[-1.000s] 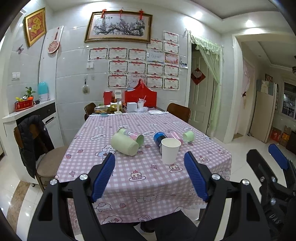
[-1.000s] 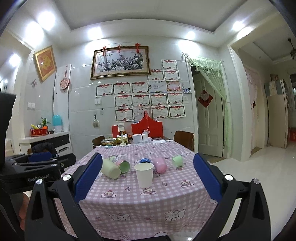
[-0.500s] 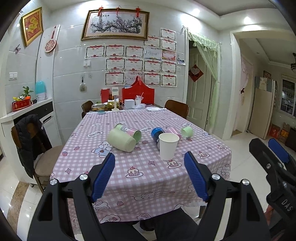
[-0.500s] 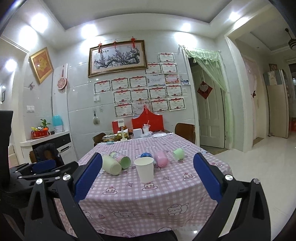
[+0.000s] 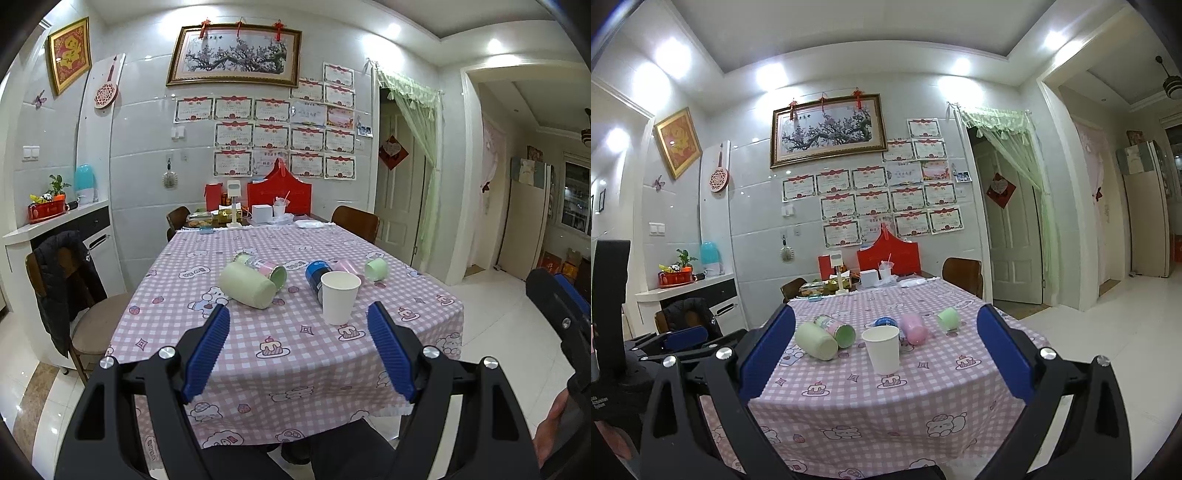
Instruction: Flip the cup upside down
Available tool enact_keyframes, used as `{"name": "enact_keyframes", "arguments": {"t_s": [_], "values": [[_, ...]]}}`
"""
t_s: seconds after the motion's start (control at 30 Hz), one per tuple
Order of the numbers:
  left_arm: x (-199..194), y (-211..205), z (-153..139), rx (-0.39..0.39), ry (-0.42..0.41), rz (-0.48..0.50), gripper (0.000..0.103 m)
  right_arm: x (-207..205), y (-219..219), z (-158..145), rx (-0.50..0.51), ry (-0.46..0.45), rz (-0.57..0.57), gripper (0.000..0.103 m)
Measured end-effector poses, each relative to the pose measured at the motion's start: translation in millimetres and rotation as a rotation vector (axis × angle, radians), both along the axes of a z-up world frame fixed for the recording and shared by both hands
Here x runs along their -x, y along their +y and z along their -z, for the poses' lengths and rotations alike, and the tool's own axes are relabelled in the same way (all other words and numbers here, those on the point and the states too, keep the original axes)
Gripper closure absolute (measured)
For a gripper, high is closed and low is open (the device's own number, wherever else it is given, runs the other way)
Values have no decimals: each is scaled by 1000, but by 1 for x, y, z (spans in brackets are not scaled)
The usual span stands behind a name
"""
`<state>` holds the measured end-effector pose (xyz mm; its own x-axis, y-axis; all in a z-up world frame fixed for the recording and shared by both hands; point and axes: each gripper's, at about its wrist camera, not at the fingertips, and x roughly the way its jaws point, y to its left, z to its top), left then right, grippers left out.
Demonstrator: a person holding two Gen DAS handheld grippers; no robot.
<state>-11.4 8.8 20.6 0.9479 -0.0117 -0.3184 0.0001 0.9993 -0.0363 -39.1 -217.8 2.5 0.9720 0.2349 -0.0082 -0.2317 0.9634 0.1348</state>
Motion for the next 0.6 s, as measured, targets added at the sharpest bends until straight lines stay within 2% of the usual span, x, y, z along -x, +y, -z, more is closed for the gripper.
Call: {"name": "enact_keyframes", "arguments": {"t_s": [0.6], "values": [[-1, 0, 4, 6, 17, 27, 27, -2, 5, 3, 27, 8, 12, 8]]}}
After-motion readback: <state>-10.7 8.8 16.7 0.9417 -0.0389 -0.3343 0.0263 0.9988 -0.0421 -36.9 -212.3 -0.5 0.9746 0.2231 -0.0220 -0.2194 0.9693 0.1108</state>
